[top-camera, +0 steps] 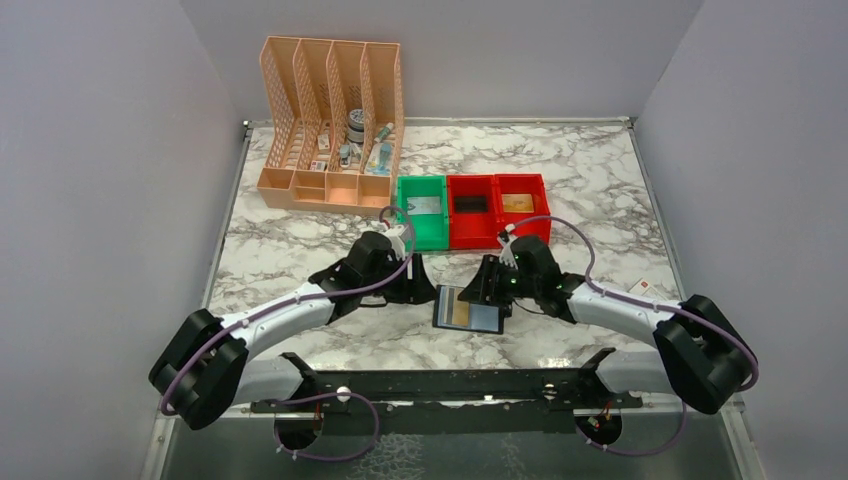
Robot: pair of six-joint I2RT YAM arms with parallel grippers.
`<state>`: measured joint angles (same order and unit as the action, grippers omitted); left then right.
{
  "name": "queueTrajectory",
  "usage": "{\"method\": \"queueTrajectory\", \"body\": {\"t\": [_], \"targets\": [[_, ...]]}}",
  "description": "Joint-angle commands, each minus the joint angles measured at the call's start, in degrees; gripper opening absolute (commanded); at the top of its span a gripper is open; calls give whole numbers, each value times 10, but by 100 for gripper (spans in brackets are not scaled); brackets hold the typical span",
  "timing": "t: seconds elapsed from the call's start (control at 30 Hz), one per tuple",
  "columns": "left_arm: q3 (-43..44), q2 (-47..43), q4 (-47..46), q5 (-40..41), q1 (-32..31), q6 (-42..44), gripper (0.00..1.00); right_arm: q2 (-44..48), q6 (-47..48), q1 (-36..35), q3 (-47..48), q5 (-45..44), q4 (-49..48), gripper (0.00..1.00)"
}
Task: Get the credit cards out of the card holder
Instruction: Move the storage box to the center of the board, then remove the credit card from the card holder.
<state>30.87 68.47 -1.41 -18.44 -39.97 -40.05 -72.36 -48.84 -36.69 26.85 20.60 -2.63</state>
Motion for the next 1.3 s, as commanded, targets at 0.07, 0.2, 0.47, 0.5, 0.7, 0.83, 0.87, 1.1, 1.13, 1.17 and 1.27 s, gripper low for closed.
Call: {"method": "queueTrajectory", "body": {"t": [0.07, 0.2, 0.47, 0.5, 0.7, 0.83, 0.87, 1.1, 1.13, 1.17, 1.27], "targets": [[29, 31, -37, -26, -24, -4, 58, -35, -40, -2, -18, 17, -43, 39], [41, 57, -37, -24, -35, -1, 57, -55, -38, -2, -14, 2, -35, 37], [67, 106, -43, -20, -59, 6, 51, -70, -30, -2, -18, -37, -13, 33], [70, 113, -44, -20, -62, 7, 50, -71, -32, -2, -21, -38, -15, 32], [86, 154, -44, -8, -74, 10, 38, -83, -51, -1, -38, -34, -52, 28], [90, 172, -35, 3, -79, 14, 31, -85, -64, -1, -51, -31, -80, 25], [90, 176, -33, 3, -80, 16, 30, -88, -66, -1, -51, -27, -89, 25], [90, 192, 0, 48, -88, 22, 27, -105, -87, 3, -58, -2, -129, 18], [91, 194, 5, 55, -89, 25, 26, -105, -89, 3, -60, -1, -132, 18], [95, 197, 20, 68, -90, 29, 22, -102, -92, 6, -60, -4, -130, 17], [103, 205, 58, 102, -91, 36, 19, -90, -94, 13, -65, -11, -134, 4]]}}
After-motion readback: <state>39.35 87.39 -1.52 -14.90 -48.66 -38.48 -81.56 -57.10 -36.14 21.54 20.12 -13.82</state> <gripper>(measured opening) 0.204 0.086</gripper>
